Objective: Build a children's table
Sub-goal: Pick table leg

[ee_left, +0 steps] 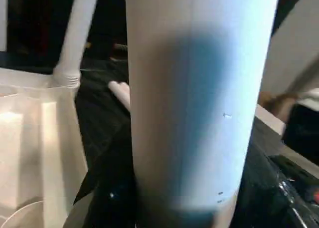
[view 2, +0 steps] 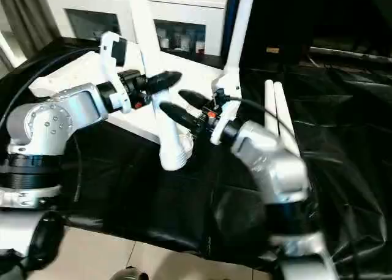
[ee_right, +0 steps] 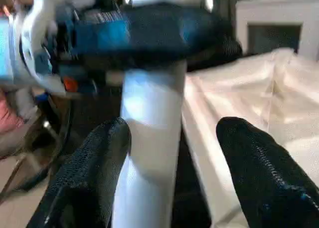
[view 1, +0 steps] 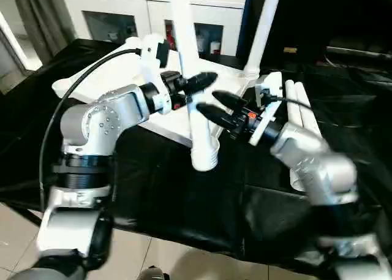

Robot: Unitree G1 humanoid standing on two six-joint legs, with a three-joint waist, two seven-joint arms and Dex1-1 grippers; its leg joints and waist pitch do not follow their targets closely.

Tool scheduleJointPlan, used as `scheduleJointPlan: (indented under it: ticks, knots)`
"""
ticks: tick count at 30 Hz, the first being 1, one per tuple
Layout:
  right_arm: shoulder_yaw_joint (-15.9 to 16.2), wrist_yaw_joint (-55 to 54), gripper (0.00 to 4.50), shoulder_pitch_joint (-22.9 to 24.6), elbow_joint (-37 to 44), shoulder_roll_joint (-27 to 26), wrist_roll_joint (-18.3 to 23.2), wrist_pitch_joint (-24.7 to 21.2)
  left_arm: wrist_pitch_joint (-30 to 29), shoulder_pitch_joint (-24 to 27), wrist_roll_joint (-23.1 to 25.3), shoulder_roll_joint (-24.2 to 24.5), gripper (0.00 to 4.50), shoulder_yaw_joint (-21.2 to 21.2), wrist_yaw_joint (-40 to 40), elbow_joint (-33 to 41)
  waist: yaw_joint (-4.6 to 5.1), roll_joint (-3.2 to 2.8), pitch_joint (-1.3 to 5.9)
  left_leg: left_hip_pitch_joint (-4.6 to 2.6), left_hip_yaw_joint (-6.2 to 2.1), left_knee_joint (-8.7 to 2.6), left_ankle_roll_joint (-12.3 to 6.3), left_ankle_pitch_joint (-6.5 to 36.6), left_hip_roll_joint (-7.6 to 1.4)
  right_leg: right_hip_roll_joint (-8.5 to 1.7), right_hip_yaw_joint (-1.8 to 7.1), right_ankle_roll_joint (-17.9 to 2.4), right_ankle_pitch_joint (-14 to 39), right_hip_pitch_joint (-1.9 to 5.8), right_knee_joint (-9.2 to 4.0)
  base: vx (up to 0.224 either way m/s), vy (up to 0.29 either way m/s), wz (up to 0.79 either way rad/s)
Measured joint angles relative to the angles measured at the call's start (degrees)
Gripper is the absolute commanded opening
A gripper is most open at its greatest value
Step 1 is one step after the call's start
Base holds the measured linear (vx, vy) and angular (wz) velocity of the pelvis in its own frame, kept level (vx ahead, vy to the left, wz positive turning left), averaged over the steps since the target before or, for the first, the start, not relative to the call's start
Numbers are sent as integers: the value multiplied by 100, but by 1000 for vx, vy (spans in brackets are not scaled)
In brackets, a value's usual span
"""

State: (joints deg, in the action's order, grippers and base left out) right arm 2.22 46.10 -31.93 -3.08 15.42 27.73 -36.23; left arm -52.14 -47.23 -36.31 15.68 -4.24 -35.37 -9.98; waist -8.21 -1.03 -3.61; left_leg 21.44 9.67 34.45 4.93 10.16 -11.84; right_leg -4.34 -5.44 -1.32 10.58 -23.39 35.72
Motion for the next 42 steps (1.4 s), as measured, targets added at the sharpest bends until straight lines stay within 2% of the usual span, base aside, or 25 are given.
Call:
scheduleJointPlan:
  ticks: [3, 9, 18, 27, 30, 42]
  knots:
    - [241, 374, 318, -76, -40, 274, 82, -327, 20, -38, -15, 120, 184, 166, -454, 21, 0, 6, -3, -1, 0, 0, 0, 0, 0, 0, 0, 0, 0, 0, 2, 0, 0, 0]
    - [512, 726, 318, -104, -49, 439, 91, -505, 76, -86, -130, 136, 184, 303, -846, 94, -1, 21, -2, -3, 1, 1, 1, -1, 0, 0, 0, 0, 0, 0, 7, 0, 0, 0]
    - [717, 1017, 318, -104, -47, 553, 125, -697, 100, -88, -236, 139, 184, 417, -1336, 290, -2, 33, 3, -4, 1, 5, 1, -1, 0, -1, 1, -1, -1, 0, 11, 0, 0, 0]
    - [733, 1132, 318, -103, -44, 551, 141, -747, 99, -87, -241, 143, 184, 492, -1446, 447, -3, 35, 5, -4, 1, 8, 2, -1, -1, -2, 1, -1, -1, 0, 16, 0, 0, 0]
    - [745, 1170, 280, -102, -37, 550, 151, -755, 99, -87, -241, 145, 184, 516, -1455, 475, -3, 36, 5, -4, 1, 9, 2, -1, -1, -2, 2, -2, -1, 0, 18, 0, 0, 0]
    - [816, 1260, 197, -83, 21, 552, 190, -758, 96, -86, -230, 149, 184, 534, -1511, 474, -4, 37, 6, -5, 0, 11, 2, -1, -1, -2, 2, -2, -1, 0, 20, 0, 0, 0]
